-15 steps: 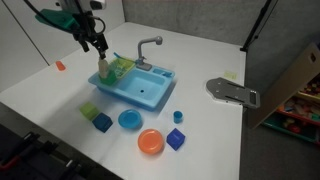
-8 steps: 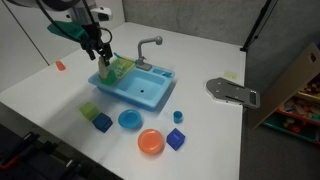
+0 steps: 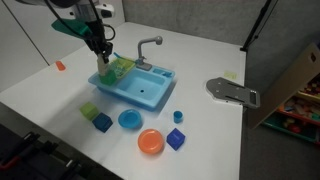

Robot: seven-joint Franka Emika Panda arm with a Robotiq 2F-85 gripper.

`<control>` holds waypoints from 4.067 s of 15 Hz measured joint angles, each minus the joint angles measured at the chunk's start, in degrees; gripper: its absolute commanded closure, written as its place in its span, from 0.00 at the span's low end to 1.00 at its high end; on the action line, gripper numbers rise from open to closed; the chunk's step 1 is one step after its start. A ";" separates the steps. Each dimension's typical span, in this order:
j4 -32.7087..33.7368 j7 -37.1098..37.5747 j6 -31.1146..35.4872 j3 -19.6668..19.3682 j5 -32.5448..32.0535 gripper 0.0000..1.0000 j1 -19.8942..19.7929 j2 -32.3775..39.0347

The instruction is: Put the white bottle in the sink

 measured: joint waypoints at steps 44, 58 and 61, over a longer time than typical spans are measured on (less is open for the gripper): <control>12.08 3.51 2.63 -8.29 2.77 0.90 -3.80 14.67; 11.88 3.54 5.06 -9.10 3.08 0.86 -3.93 20.40; 11.88 3.54 5.09 -9.10 3.08 0.36 -3.91 20.53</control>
